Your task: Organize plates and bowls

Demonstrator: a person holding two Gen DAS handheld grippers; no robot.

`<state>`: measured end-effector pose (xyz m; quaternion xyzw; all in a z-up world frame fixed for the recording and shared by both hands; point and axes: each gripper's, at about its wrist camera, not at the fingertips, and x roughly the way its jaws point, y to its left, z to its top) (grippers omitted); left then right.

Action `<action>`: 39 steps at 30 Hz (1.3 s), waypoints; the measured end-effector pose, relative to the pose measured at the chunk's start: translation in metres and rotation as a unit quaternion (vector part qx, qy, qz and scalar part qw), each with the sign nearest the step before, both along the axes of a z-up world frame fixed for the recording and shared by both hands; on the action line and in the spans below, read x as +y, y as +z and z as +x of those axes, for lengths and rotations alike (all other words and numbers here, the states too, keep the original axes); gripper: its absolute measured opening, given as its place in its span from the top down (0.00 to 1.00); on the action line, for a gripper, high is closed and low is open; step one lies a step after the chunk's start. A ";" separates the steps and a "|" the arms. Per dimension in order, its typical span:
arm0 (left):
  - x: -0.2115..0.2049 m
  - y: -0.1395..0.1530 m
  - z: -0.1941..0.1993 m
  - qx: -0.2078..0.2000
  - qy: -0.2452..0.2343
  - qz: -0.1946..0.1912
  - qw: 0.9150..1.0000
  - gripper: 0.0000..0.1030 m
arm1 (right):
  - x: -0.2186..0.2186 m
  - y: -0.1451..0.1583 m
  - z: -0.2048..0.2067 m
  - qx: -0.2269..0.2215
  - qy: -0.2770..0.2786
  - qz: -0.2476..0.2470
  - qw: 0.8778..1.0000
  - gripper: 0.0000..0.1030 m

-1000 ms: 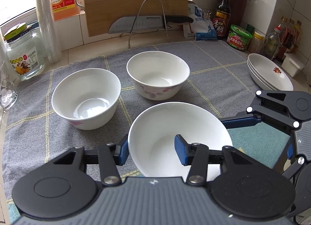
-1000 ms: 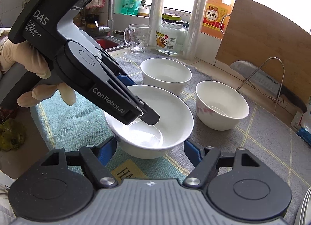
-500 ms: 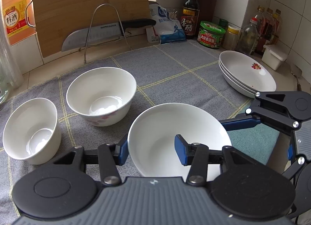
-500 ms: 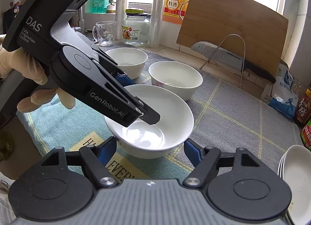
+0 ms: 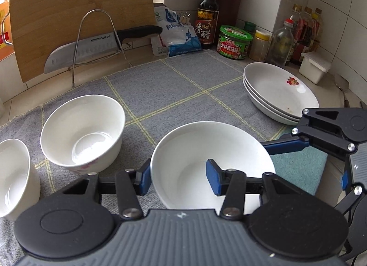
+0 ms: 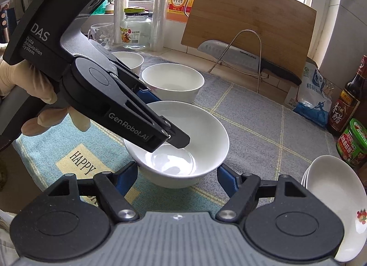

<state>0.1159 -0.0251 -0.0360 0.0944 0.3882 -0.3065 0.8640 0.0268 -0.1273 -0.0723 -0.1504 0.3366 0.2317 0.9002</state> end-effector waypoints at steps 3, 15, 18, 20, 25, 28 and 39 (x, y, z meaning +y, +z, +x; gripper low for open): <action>0.000 -0.001 0.000 0.003 0.000 0.000 1.000 0.54 | 0.000 -0.002 0.001 0.003 0.000 0.000 1.000 0.22; 0.004 -0.005 -0.001 -0.002 0.002 -0.001 1.000 0.54 | 0.005 -0.007 0.005 0.009 0.001 0.000 1.000 0.22; 0.005 -0.006 0.000 0.003 0.006 -0.002 1.000 0.54 | 0.006 -0.007 0.006 0.011 0.000 0.003 1.000 0.22; 0.006 -0.007 0.000 0.001 0.005 0.001 1.000 0.54 | 0.008 -0.008 0.006 0.010 0.001 0.003 1.000 0.22; 0.008 -0.009 0.000 0.002 0.010 -0.006 1.000 0.49 | 0.010 -0.009 0.007 0.010 0.002 0.004 1.000 0.22; 0.010 -0.007 -0.003 -0.002 0.007 -0.015 1.000 0.27 | 0.010 -0.009 0.007 0.017 0.011 0.011 1.000 0.13; 0.037 0.013 -0.020 -0.039 0.069 -0.013 0.997 0.07 | 0.003 0.003 0.003 0.003 0.006 0.017 1.000 0.00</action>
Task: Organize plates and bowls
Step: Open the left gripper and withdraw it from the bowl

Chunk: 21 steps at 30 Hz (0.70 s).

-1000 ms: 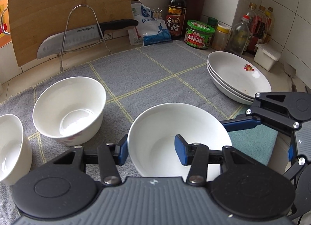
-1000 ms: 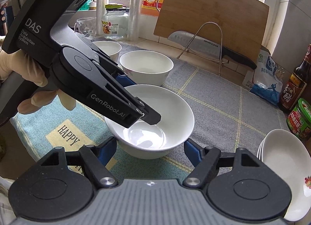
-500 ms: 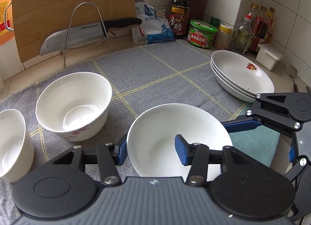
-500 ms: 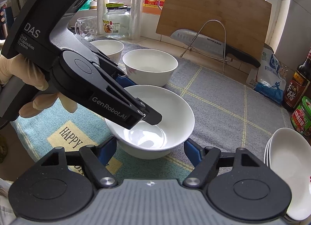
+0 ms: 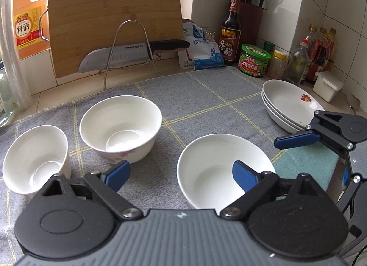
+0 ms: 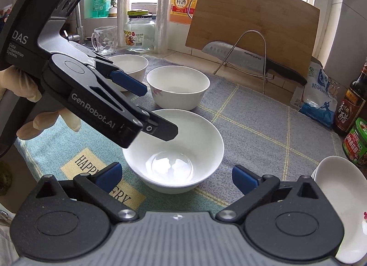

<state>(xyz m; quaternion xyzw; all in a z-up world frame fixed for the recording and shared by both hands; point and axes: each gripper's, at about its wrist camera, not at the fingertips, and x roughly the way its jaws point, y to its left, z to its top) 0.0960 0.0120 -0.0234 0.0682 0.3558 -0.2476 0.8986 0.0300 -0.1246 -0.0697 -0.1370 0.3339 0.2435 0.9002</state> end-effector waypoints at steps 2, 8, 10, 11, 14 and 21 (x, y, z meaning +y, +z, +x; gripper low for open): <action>0.004 0.001 -0.003 -0.012 0.013 0.014 1.000 0.07 | -0.001 0.003 0.001 0.001 -0.001 0.004 1.000 0.00; 0.013 -0.004 0.000 -0.030 0.048 0.039 0.998 0.07 | 0.001 0.013 0.012 -0.005 0.010 0.003 1.000 0.00; 0.014 -0.006 0.003 -0.036 0.055 0.042 0.997 0.07 | 0.001 0.015 0.018 -0.006 0.014 -0.001 1.000 0.00; 0.014 -0.007 0.005 -0.037 0.059 0.042 0.997 0.07 | 0.002 0.017 0.022 -0.007 0.015 -0.004 1.000 0.00; 0.015 -0.009 0.013 -0.040 0.068 0.036 0.996 0.06 | 0.003 0.023 0.033 -0.013 0.023 -0.010 1.000 0.00; 0.018 -0.006 0.026 -0.049 0.090 0.011 0.995 0.06 | 0.004 0.035 0.069 -0.005 0.052 -0.033 0.998 0.00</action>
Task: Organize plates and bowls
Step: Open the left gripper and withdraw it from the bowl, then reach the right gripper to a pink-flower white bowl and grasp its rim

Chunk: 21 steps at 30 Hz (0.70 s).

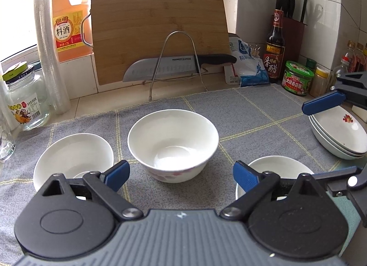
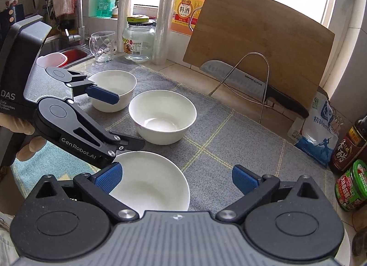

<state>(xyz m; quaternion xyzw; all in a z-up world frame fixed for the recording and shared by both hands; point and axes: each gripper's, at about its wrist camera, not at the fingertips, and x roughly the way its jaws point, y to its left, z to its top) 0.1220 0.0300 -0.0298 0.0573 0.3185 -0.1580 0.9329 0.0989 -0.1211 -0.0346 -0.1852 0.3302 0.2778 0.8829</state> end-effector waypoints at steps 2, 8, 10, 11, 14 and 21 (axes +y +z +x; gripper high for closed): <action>0.001 -0.003 0.004 0.004 0.008 0.004 1.000 0.06 | -0.002 0.004 0.011 0.002 0.001 -0.002 1.000 0.00; 0.000 -0.010 0.011 0.008 0.019 0.009 1.000 0.07 | -0.001 0.012 0.052 0.034 0.014 0.031 0.999 0.00; 0.000 -0.011 0.014 0.010 0.021 0.004 1.000 0.07 | 0.005 0.013 0.063 0.041 0.024 0.036 0.998 0.00; -0.001 -0.012 0.015 0.009 0.021 0.003 1.000 0.07 | 0.009 0.013 0.069 0.047 0.031 0.039 0.998 0.00; -0.005 -0.013 0.017 0.007 0.018 0.004 1.000 0.07 | 0.021 0.007 0.085 0.059 0.046 0.037 0.997 0.00; -0.004 -0.016 0.024 0.012 0.029 -0.002 1.000 0.09 | 0.043 -0.007 0.114 0.088 0.075 0.024 0.993 0.00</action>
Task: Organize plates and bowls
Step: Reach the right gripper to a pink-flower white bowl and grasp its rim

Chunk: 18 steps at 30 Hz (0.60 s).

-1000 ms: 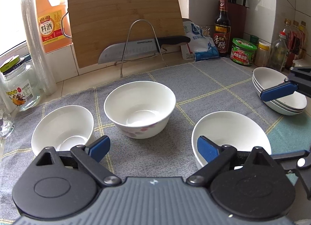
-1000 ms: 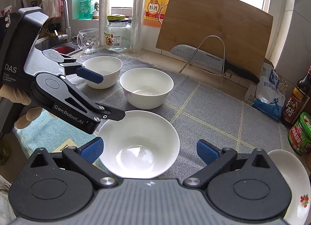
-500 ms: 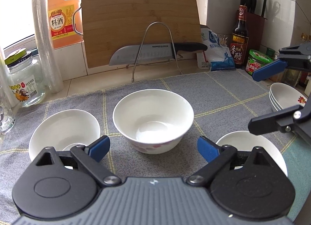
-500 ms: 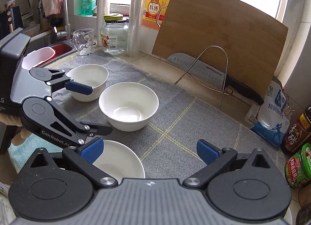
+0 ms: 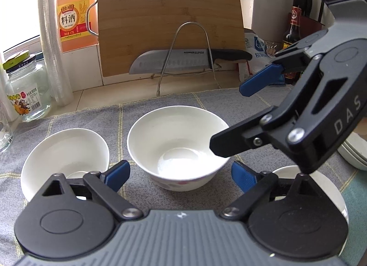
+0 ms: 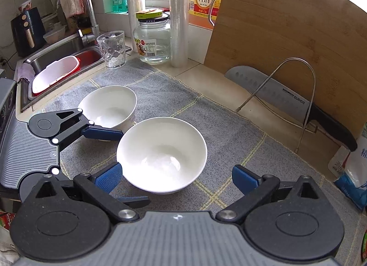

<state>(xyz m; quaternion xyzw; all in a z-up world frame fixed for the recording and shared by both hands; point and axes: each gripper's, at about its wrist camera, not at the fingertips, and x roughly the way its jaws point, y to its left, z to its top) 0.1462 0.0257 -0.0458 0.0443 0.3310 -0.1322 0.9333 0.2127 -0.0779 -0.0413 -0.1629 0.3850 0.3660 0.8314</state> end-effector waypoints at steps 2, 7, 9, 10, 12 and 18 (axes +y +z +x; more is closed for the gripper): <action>0.000 0.000 0.001 -0.001 0.001 0.002 1.000 0.09 | 0.005 -0.004 0.007 0.011 0.007 -0.001 1.000 0.00; 0.000 -0.001 0.003 -0.003 0.002 0.004 1.000 0.09 | 0.016 -0.013 0.024 0.031 0.021 -0.005 0.999 0.02; 0.000 -0.002 0.005 -0.002 0.004 0.005 1.000 0.09 | 0.021 -0.016 0.030 0.037 0.023 -0.008 0.999 0.04; 0.000 -0.002 0.005 -0.002 0.004 0.005 1.000 0.10 | 0.023 -0.018 0.033 0.039 0.024 -0.011 0.999 0.05; 0.000 -0.002 0.006 -0.001 0.001 0.004 1.000 0.10 | 0.027 -0.022 0.038 0.045 0.026 -0.015 0.999 0.09; 0.000 -0.001 0.008 -0.001 -0.006 0.002 1.000 0.11 | 0.033 -0.030 0.047 0.061 0.031 -0.019 0.997 0.17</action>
